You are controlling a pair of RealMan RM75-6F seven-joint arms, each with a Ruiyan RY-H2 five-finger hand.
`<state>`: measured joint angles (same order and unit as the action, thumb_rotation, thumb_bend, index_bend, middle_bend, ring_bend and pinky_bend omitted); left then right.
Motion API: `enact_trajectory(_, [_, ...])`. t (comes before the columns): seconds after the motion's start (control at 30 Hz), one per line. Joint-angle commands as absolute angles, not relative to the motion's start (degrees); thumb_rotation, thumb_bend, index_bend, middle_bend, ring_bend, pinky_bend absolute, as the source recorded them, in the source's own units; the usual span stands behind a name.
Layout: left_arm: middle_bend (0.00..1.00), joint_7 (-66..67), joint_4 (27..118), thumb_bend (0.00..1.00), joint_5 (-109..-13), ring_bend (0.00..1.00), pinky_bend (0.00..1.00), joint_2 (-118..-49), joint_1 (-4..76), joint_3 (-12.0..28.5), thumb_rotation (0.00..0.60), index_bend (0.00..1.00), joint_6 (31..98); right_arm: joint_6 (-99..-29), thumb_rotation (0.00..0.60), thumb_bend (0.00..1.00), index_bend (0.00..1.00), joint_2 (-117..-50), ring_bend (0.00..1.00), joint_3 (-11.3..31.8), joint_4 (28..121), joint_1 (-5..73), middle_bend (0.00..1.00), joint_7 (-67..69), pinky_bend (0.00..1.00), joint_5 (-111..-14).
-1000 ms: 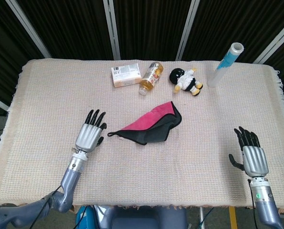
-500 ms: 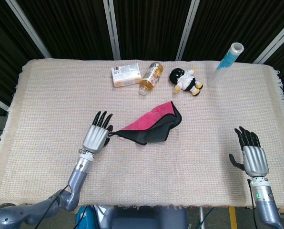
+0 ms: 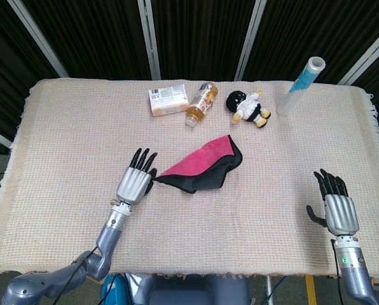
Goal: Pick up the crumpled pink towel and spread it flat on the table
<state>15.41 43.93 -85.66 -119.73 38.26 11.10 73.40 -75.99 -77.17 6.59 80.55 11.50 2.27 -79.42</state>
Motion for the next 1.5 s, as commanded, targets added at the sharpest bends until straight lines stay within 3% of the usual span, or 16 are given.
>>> enact_trajectory(0.03, [0.12, 14.95, 43.48, 0.41, -85.64, 0.0, 0.0, -119.64, 38.1, 10.95, 0.6, 0.52, 73.73, -76.03, 0.6, 0.35, 0.0, -77.18, 0.0, 6.53, 80.58, 11.49, 0.0, 2.22, 0.0, -79.49])
enact_trajectory(0.43, [0.13, 13.48, 43.56, 0.51, -86.01, 0.0, 0.0, -118.38, 37.29, 9.93, 0.6, 0.57, 75.13, -76.19, 0.6, 0.35, 0.0, -77.31, 0.0, 6.22, 80.9, 11.37, 0.0, 1.67, 0.0, -79.69])
enact_trajectory(0.83, [0.14, 16.12, 50.09, 0.53, -87.83, 0.0, 0.0, -113.0, 39.91, 12.31, 0.6, 0.59, 78.3, -75.64, 0.6, 0.35, 0.0, -77.49, 0.0, 6.02, 80.86, 11.6, 0.0, 1.36, 0.0, -79.7])
enact_trajectory(1.17, [0.14, 25.9, 63.94, 0.53, -88.25, 0.0, 0.0, -104.36, 47.41, 19.26, 0.6, 0.59, 75.2, -74.0, 0.6, 0.35, 0.0, -77.23, 0.0, 7.58, 81.56, 12.99, 0.0, 2.75, 0.0, -78.54])
enact_trajectory(1.5, [0.15, 33.78, 70.51, 0.53, -84.14, 0.0, 0.0, -100.61, 55.49, 27.12, 0.6, 0.59, 68.76, -71.24, 0.6, 0.35, 0.0, -74.8, 0.0, 11.79, 87.9, 17.37, 0.0, 0.0, 0.0, -77.13])
